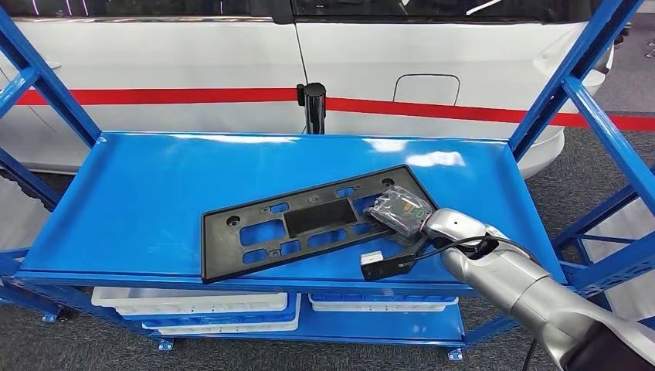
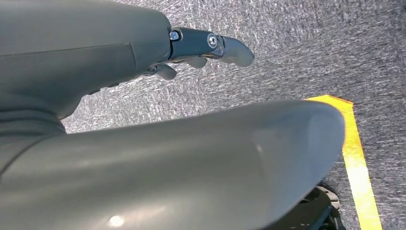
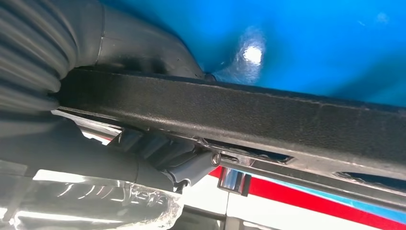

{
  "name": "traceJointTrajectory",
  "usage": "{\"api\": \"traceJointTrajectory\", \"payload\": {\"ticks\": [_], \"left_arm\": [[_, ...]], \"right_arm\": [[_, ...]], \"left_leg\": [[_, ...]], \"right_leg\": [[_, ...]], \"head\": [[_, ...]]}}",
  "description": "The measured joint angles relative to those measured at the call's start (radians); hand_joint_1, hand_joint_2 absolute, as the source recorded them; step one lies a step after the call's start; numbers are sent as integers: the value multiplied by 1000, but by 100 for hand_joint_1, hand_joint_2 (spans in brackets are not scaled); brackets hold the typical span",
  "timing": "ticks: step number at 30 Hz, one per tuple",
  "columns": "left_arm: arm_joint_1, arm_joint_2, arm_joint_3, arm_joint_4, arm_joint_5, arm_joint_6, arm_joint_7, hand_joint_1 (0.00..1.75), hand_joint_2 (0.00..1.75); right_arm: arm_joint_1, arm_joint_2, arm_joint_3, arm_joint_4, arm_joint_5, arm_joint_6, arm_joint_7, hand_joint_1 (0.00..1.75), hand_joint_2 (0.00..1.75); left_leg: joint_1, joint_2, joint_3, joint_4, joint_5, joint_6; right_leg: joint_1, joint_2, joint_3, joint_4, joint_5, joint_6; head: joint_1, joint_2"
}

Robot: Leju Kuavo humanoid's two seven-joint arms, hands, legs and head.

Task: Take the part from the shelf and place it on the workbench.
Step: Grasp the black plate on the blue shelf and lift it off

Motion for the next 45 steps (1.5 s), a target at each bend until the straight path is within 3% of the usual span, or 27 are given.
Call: {"api": "traceJointTrajectory", "payload": {"ticks": [2,6,13,19,28,38,45], "left_arm": [[-2,0,1,-1,-1,6,-24,0,0],[-9,0,8,-4,-1,58,-143,0,175],[-12,-8,40,-10,33,231,-418,0,175],[-12,-13,78,-10,56,217,-469,0,175],[-12,-13,104,-10,68,178,-460,0,175],[-11,-15,113,-10,41,137,-339,0,175],[-7,-15,112,-10,27,101,-279,0,175]], "right_arm": [[10,-1,-10,-2,14,-21,-6,173,175],[36,-10,-42,-28,47,-66,-8,169,175],[89,-62,-143,-194,70,-129,2,169,175],[99,-105,-243,-346,65,-135,2,166,175],[117,-124,-293,-438,67,-135,-2,166,175],[128,-122,-309,-455,55,-132,-7,166,175],[131,-106,-311,-455,61,-131,-7,166,175]], "left_leg": [[0,0,0,0,0,0],[0,0,0,0,0,0],[0,0,-4,0,0,0],[0,0,-4,0,0,0],[0,0,-4,0,0,1],[0,0,-6,1,-1,1],[-3,0,-9,7,-6,18]], "right_leg": [[0,0,0,0,0,0],[0,0,0,0,0,0],[-2,0,-1,0,0,0],[-2,0,-2,0,0,0],[-2,0,-3,0,0,0],[-3,0,-2,0,0,0],[-16,-1,1,-4,2,11]], "head": [[0,0],[0,0],[0,0],[0,0],[0,0],[0,0],[-1,0]]}}
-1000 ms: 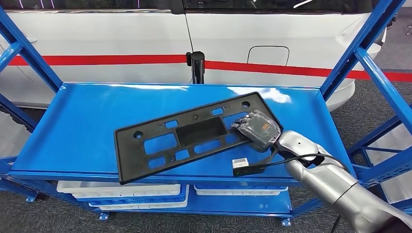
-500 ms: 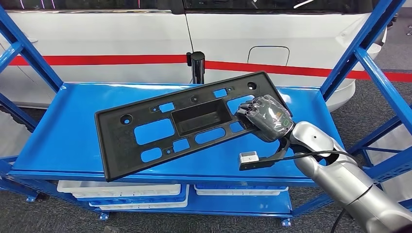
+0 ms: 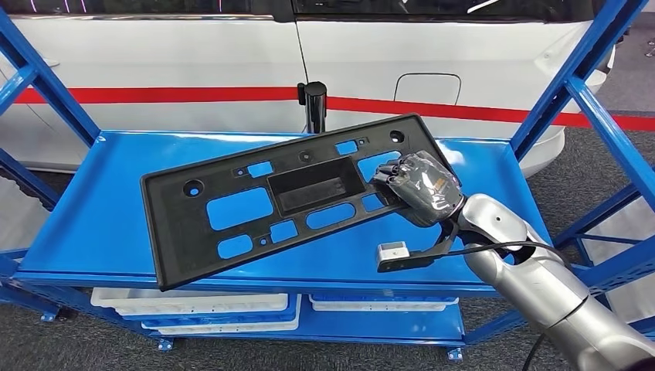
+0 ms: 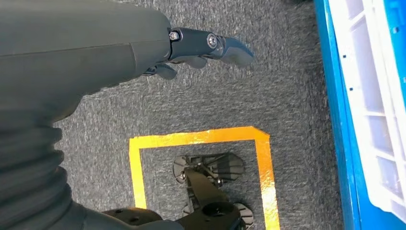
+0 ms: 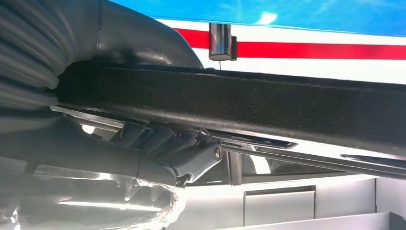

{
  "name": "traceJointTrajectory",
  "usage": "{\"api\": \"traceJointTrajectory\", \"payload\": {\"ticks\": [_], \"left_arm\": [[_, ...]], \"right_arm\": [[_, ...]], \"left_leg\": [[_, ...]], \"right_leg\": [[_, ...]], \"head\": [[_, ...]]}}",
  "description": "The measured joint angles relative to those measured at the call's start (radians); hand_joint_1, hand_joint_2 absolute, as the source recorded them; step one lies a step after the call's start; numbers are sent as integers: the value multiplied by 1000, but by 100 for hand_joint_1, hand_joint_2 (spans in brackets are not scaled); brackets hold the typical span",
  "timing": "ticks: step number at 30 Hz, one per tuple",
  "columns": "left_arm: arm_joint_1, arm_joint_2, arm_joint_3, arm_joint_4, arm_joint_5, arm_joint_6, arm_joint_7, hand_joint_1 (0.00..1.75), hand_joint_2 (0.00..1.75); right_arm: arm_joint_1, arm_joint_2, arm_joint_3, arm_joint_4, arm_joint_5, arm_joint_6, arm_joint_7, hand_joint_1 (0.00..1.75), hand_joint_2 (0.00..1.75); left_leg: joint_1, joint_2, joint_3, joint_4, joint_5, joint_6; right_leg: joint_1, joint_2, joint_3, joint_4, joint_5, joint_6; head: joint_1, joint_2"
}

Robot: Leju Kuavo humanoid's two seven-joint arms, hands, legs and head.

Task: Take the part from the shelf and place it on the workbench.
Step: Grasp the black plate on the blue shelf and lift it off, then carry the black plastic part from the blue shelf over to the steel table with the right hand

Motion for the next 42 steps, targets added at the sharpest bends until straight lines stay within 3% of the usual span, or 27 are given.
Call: {"api": "traceJointTrajectory", "payload": {"ticks": [3,6,8,9,11,13,16,18,19,21,23,24,26,28,31,32,34,36,38,39,40,42], "left_arm": [[0,-2,0,0,-2,-3,15,0,175],[1,-4,0,0,-7,-11,63,0,175],[6,-4,0,0,-13,-18,90,0,175],[8,-5,0,0,-16,-22,98,0,175],[12,-7,0,0,-19,-28,106,0,175],[13,-7,0,0,-23,-30,108,0,175],[15,-7,0,0,-25,-30,109,0,175],[16,-7,0,0,-25,-30,108,0,175],[16,-7,0,0,-25,-31,108,0,175],[16,-8,0,0,-25,-31,108,0,175],[17,-8,0,0,-25,-31,108,0,175],[17,-8,0,0,-24,-31,108,0,175],[16,-7,0,0,-24,-31,108,0,175],[15,-4,0,0,-24,-31,107,0,175],[14,-2,0,-1,-23,-32,107,0,175],[13,-2,0,-1,-23,-32,107,0,175],[12,-2,0,-1,-22,-33,107,0,175],[11,-5,0,-1,-22,-34,107,0,175],[12,-6,0,-1,-23,-35,107,0,175],[12,-7,0,-1,-23,-35,107,0,175],[12,-8,0,-1,-23,-36,107,0,175],[12,-10,0,-1,-23,-36,107,0,175]], "right_arm": [[-3,3,-6,-1,2,0,0,166,175],[-3,4,-10,1,3,4,0,166,175],[2,4,-10,4,3,9,0,166,175],[4,4,-10,6,4,11,0,166,175],[5,4,-10,9,4,13,0,166,175],[4,5,-11,10,3,14,0,166,175],[6,6,-10,12,4,15,0,166,175],[6,8,-10,13,5,15,0,166,175],[6,10,-10,13,6,15,0,166,175],[6,14,-8,13,7,15,1,166,175],[8,18,-5,14,7,15,1,166,175],[9,19,-4,14,8,15,1,166,175],[8,21,-4,15,8,17,1,166,175],[3,22,-5,15,6,25,1,166,175],[-8,27,-6,18,3,36,1,166,175],[-10,28,-6,19,2,37,1,166,175],[-17,28,-7,20,2,37,0,166,175],[-21,27,-7,23,1,37,1,166,175],[-19,27,-6,26,1,38,1,166,175],[-18,27,-6,28,1,38,1,166,175],[-18,27,-5,29,2,38,1,166,175],[-21,27,-5,30,2,38,1,166,175]], "left_leg": [[9,0,16,-28,18,17],[11,1,19,-38,26,25],[12,1,17,-37,26,23],[14,0,16,-35,26,20],[17,-2,15,-26,21,8],[15,-4,8,-11,13,-10],[16,-4,0,-3,12,-29],[23,-2,-12,26,-13,-38],[25,0,-29,67,-43,-41],[25,2,-85,204,-121,-45],[25,2,-121,298,-158,-42],[23,2,-111,287,-148,-36],[16,2,-31,157,-96,-13],[4,6,34,45,-62,12],[-10,11,41,13,-42,33],[-8,13,42,0,-29,35],[-2,14,38,-28,4,40],[1,14,20,-39,29,37],[1,14,-3,-38,45,30],[1,14,-15,-37,53,27],[2,14,-25,-35,61,23],[2,13,-43,-27,72,13]], "right_leg": [[6,-2,-19,35,-21,4],[3,-3,-114,230,-104,-8],[-2,-3,-155,314,-127,0],[-6,-4,-143,293,-115,10],[-17,-8,-69,153,-66,33],[-19,-8,-5,40,-33,38],[-15,-4,-1,29,-24,18],[-17,-4,-4,31,-19,6],[-17,-5,-6,30,-17,0],[-10,-5,-13,30,-12,-11],[1,-5,-22,31,-7,-19],[6,-5,-26,31,-3,-23],[14,-5,-31,31,3,-27],[15,-7,-31,28,11,-21],[10,-10,-31,19,26,-2],[12,-11,-34,18,30,4],[17,-10,-59,58,-3,1],[14,-9,-109,180,-80,-9],[10,-9,-137,288,-132,-3],[7,-9,-125,293,-137,6],[4,-10,-89,253,-128,17],[-2,-10,17,104,-100,31]], "head": [[2,0],[6,0],[7,0],[7,0],[8,0],[8,0],[6,0],[6,0],[6,0],[6,0],[6,0],[6,0],[6,0],[11,0],[9,0],[8,0],[11,0],[15,0],[17,0],[17,0],[17,0],[16,0]]}}
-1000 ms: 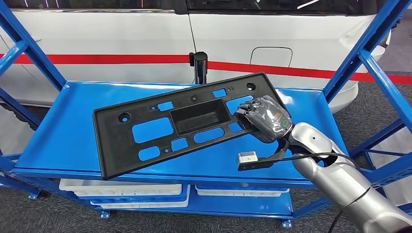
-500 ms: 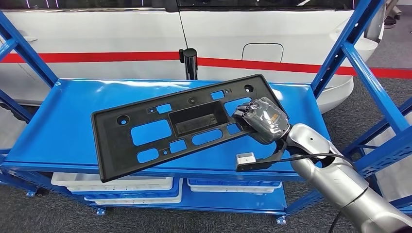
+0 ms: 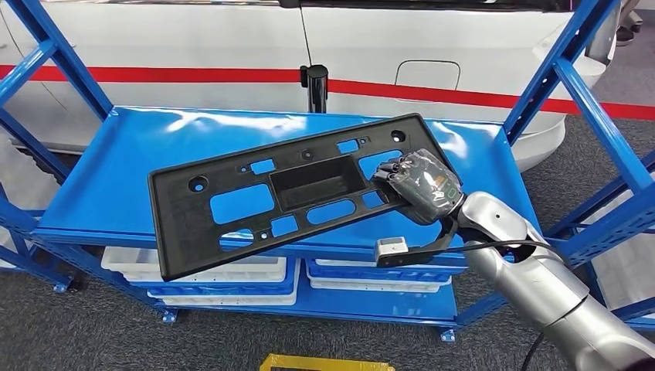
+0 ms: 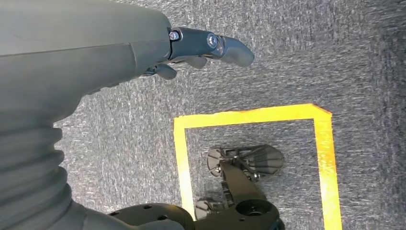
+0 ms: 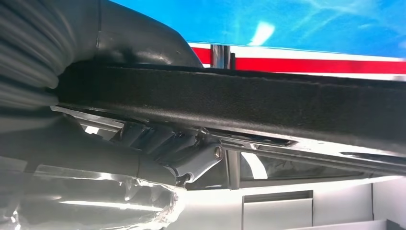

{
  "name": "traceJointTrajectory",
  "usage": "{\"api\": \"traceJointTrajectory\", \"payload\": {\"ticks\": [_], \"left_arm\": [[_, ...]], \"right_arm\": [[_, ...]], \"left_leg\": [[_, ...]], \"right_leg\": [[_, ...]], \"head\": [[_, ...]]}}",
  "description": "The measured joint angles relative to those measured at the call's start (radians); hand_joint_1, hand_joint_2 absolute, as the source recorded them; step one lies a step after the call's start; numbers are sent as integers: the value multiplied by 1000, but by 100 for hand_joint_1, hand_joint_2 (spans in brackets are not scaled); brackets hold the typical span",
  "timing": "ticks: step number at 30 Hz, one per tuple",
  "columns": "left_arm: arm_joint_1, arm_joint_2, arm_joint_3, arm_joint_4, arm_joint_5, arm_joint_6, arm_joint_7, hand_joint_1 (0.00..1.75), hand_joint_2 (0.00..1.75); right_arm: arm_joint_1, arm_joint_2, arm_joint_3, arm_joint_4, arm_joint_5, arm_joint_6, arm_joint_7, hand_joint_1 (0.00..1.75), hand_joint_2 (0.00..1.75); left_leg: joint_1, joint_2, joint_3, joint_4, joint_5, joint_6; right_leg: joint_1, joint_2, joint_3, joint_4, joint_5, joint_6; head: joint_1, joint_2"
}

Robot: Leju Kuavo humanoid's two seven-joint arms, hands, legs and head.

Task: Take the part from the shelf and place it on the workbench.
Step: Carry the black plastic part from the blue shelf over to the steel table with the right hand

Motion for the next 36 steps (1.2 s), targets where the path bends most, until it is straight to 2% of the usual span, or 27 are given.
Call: {"api": "traceJointTrajectory", "payload": {"ticks": [1,2,4,6,7,9,10,11,12,13,14,16,17,18,21,22,23,25,26,27,28,29,30,31,33,34,36], "left_arm": [[0,0,0,0,0,0,0,0,175],[0,0,0,0,0,0,0,0,175],[1,-1,0,0,-1,0,0,0,175],[2,0,0,0,-1,0,0,0,175],[3,0,0,0,-1,0,-1,0,175],[4,0,0,0,-1,-1,-2,0,175],[4,0,0,0,-1,-1,-4,0,175],[4,0,0,0,0,-1,-6,0,175],[4,0,0,0,2,-1,-9,0,175],[4,0,0,0,4,-1,-13,0,175],[4,-1,0,0,6,-1,-16,0,175],[2,0,0,0,8,0,-22,0,175],[2,1,0,0,8,0,-25,0,175],[1,1,1,0,8,0,-26,0,175],[0,0,2,0,8,0,-28,0,175],[-1,-1,2,0,8,0,-28,0,175],[-2,-1,3,0,8,0,-28,0,175],[-2,-2,5,0,8,0,-28,0,175],[-2,-3,6,0,8,0,-27,0,175],[-2,-3,7,0,8,-1,-27,0,175],[-2,-4,8,0,8,-2,-27,0,175],[-2,-5,8,0,7,-4,-26,0,175],[-3,-6,9,0,5,-5,-24,0,175],[-3,-7,9,0,3,-6,-22,0,175],[-4,-7,9,-1,-2,-7,-19,0,175],[-4,-7,9,-1,-4,-8,-19,0,175],[-1,-6,10,-1,-6,-9,-18,0,175]], "right_arm": [[-1,1,0,0,0,0,0,166,175],[-4,1,0,0,0,0,0,166,175],[-6,2,1,2,0,1,0,166,175],[-8,4,4,4,-1,2,0,166,175],[-9,6,6,5,-1,2,0,166,175],[-9,9,8,6,-3,2,0,166,175],[-8,10,9,8,-4,0,0,166,175],[-5,10,9,9,-5,-3,-1,166,175],[-1,10,10,12,-7,-7,-6,166,175],[5,9,10,14,-8,-13,-12,166,175],[10,8,10,18,-9,-19,-21,166,175],[16,6,9,24,-10,-30,-37,166,175],[17,6,8,27,-10,-34,-42,166,175],[18,6,8,29,-10,-37,-44,166,175],[18,8,8,35,-10,-41,-46,166,175],[18,8,8,36,-10,-41,-47,166,175],[17,7,7,37,-10,-41,-48,166,175],[19,7,7,41,-9,-42,-48,166,175],[21,7,7,43,-8,-43,-47,166,175],[23,8,8,46,-4,-42,-44,166,175],[24,9,9,48,0,-42,-41,166,175],[25,11,10,50,6,-42,-35,166,175],[25,13,10,51,12,-42,-28,166,175],[25,17,9,51,18,-42,-21,166,175],[30,23,4,49,33,-42,-6,166,175],[35,26,2,48,39,-42,-1,166,175],[45,30,-2,45,49,-41,3,166,175]], "left_leg": [[-1,0,-7,5,4,-6],[-2,0,-12,11,8,-12],[-3,-2,-21,18,16,-23],[2,-4,-34,31,8,-34],[4,-5,-44,54,-19,-40],[9,-7,-74,152,-114,-51],[10,-7,-88,217,-159,-56],[12,-7,-96,272,-188,-60],[14,-7,-92,302,-198,-61],[15,-7,-70,296,-190,-61],[16,-7,-30,252,-169,-57],[14,-9,68,116,-146,-46],[10,-11,99,68,-141,-38],[5,-12,113,43,-142,-32],[-2,-8,104,24,-111,-10],[-1,-6,97,13,-93,-1],[0,-4,88,2,-75,6],[0,-1,59,-3,-45,15],[-1,-1,43,-2,-34,15],[-2,-1,26,-1,-21,14],[-2,-1,8,0,-8,11],[-1,-1,-9,1,5,7],[-1,-1,-26,4,17,3],[-2,-1,-41,8,28,-3],[-5,-1,-58,16,46,-15],[-6,-2,-62,16,54,-20],[0,-4,-67,15,65,-30]], "right_leg": [[1,2,35,-54,12,0],[4,3,53,-83,17,-4],[9,7,42,-81,24,-17],[1,6,29,-80,34,-35],[-4,5,22,-81,42,-46],[-3,3,4,-81,60,-62],[-2,3,-6,-80,68,-66],[0,2,-16,-80,77,-66],[2,2,-27,-79,86,-65],[3,2,-37,-79,94,-62],[4,3,-46,-78,101,-59],[5,3,-59,-79,117,-50],[5,2,-62,-80,125,-44],[4,1,-63,-82,132,-38],[5,1,-67,-92,150,-18],[8,1,-79,-79,133,-19],[10,1,-96,-46,101,-24],[7,1,-138,77,11,-38],[5,1,-152,140,-20,-37],[4,1,-154,185,-32,-30],[3,0,-140,197,-25,-19],[2,0,-107,173,-7,-7],[-1,0,-57,118,9,2],[-2,0,1,43,9,6],[3,2,69,-63,-9,-6],[7,3,76,-83,-17,-15],[4,3,62,-85,-4,-32]], "head": [[-1,0],[0,0],[-1,0],[-2,0],[-2,0],[-4,0],[-3,0],[-4,0],[-4,0],[-4,0],[-4,0],[-3,0],[-2,0],[-3,0],[-6,0],[-4,0],[-2,0],[2,0],[3,0],[3,0],[3,0],[3,0],[3,0],[4,0],[0,0],[-2,0],[-5,0]]}}
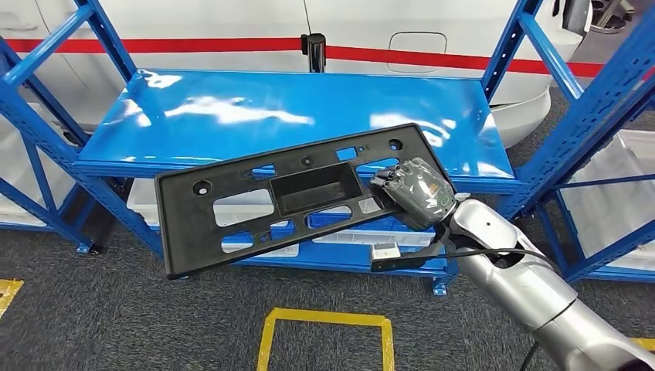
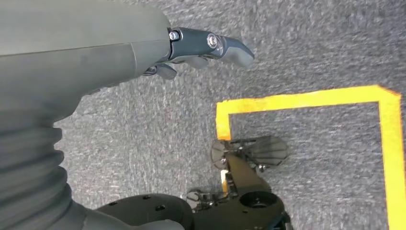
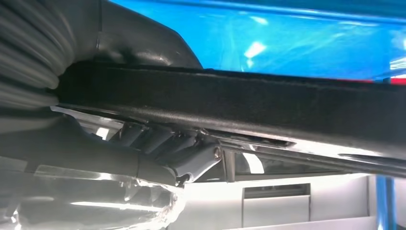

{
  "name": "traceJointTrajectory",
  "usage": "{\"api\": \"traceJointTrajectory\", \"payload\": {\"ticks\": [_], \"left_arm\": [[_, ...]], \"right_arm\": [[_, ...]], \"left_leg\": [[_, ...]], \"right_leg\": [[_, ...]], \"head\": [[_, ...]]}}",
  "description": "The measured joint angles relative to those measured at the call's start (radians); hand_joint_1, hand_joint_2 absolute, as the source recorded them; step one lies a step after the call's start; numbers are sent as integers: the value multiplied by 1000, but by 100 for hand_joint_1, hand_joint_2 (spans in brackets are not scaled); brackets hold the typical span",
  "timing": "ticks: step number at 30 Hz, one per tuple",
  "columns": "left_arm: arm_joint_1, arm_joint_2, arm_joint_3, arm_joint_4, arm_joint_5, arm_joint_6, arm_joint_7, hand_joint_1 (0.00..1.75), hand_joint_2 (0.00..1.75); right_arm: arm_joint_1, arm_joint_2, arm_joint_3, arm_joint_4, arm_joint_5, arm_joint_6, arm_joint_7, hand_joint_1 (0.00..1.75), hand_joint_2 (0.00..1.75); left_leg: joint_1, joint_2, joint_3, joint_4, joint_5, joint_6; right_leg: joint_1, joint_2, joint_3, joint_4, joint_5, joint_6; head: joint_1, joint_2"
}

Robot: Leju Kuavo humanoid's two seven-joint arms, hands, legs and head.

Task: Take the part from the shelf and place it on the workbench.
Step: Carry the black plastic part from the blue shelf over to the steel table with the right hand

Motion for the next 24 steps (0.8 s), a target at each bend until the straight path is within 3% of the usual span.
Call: {"api": "traceJointTrajectory", "payload": {"ticks": [1,3,5,6,7,8,10,11,12,15,16,18,20,21,22,23,24], "left_arm": [[2,1,0,0,-1,-1,0,0,175],[4,1,0,0,-3,-1,0,0,175],[4,1,0,1,-4,-2,0,0,175],[4,1,0,1,-4,-2,0,0,175],[4,1,0,1,-4,-2,0,0,175],[4,1,1,1,-4,-2,0,0,175],[2,3,1,0,-4,-1,0,0,175],[1,3,2,0,-4,-1,0,0,175],[0,4,2,0,-3,-1,0,0,175],[0,4,6,0,1,1,0,0,175],[-1,4,6,0,2,1,0,0,175],[-3,4,7,0,2,2,1,0,175],[-3,3,8,0,3,3,1,0,175],[-3,3,8,0,3,3,1,0,175],[-3,3,8,0,3,3,1,0,175],[-3,3,8,0,3,3,2,0,175],[-3,2,8,0,3,3,2,0,175]], "right_arm": [[5,2,-1,-2,4,0,1,166,175],[12,6,-5,-4,10,0,1,166,175],[20,9,-8,-6,13,1,1,166,175],[23,10,-10,-6,13,1,1,166,175],[27,11,-10,-6,14,1,1,166,175],[30,12,-11,-6,17,2,1,166,175],[33,14,-14,-7,23,5,0,166,175],[33,15,-16,-8,26,7,-1,166,175],[31,17,-18,-9,28,10,-1,166,175],[27,23,-20,-11,31,18,-2,166,175],[27,23,-21,-11,31,21,-4,166,175],[24,22,-23,-11,30,28,-9,166,175],[23,21,-25,-11,27,35,-11,166,175],[23,21,-26,-11,26,37,-12,166,175],[23,20,-26,-11,25,39,-12,166,175],[23,20,-26,-11,24,39,-13,166,175],[23,20,-27,-11,24,39,-14,166,175]], "left_leg": [[4,-1,-8,11,-17,-6],[11,-2,-41,98,-106,-18],[13,-2,-78,241,-202,-28],[14,-2,-84,293,-224,-31],[16,-2,-71,309,-226,-31],[17,-2,-34,283,-213,-30],[18,-4,81,139,-190,-22],[14,-6,126,75,-183,-17],[10,-8,151,34,-183,-11],[1,-8,150,14,-163,10],[1,-5,146,6,-151,19],[3,0,130,-8,-124,38],[-1,1,103,-9,-102,47],[-3,1,88,-9,-90,48],[-5,1,72,-9,-78,48],[-6,2,55,-8,-65,46],[-6,2,39,-8,-52,44]], "right_leg": [[-3,-2,-5,0,11,-11],[-8,-5,-19,0,35,-26],[-6,-5,-45,1,56,-29],[-5,-5,-58,1,66,-28],[-5,-4,-70,2,75,-26],[-5,-4,-81,3,84,-22],[-5,-3,-98,3,100,-13],[-4,-4,-102,0,108,-6],[-4,-5,-105,-2,116,2],[-4,-6,-108,-13,136,25],[-2,-5,-116,-9,131,28],[2,-4,-148,55,76,19],[1,-4,-195,197,-11,5],[1,-4,-210,262,-40,6],[1,-4,-211,301,-51,12],[1,-4,-193,302,-43,21],[2,-4,-154,264,-24,30]], "head": [[-1,0],[-2,0],[-3,0],[-3,0],[-3,0],[-3,0],[-3,0],[-2,0],[-2,0],[-1,0],[-1,0],[1,0],[1,0],[1,0],[1,0],[1,0],[1,0]]}}
